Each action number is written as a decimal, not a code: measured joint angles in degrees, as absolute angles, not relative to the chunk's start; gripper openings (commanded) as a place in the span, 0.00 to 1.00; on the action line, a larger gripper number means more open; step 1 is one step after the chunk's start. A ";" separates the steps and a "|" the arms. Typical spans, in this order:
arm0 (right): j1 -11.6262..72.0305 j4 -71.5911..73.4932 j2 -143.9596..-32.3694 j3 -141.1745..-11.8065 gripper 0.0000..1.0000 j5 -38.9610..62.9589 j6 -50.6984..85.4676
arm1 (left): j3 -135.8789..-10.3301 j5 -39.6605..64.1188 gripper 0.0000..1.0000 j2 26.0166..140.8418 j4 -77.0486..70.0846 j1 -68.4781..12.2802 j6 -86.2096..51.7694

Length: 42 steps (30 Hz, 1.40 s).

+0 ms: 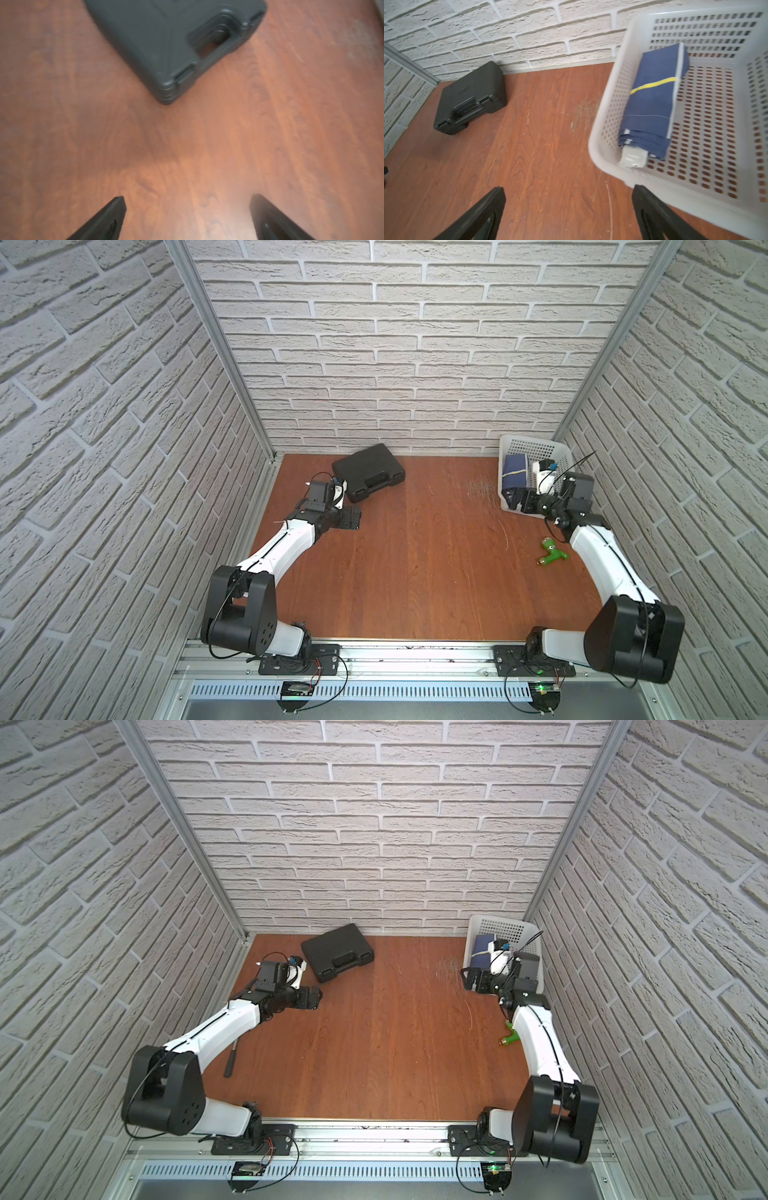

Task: Roll up the pillowcase
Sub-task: Place the pillowcase in the bin, then reset both arms

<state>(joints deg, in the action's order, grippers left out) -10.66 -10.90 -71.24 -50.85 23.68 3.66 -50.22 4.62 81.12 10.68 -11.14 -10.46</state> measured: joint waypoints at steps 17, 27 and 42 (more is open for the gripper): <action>-4.54 23.88 -72.38 -26.39 1.00 5.48 1.61 | -28.86 -8.86 0.98 67.81 -8.43 -4.91 -2.28; -3.97 28.21 -73.67 -24.73 0.99 2.79 0.64 | -25.52 -8.27 0.99 67.64 -11.84 -3.27 -1.10; -14.37 11.09 -91.53 -61.80 0.98 5.50 13.15 | -30.76 -4.62 0.98 74.24 -11.64 -3.05 -0.84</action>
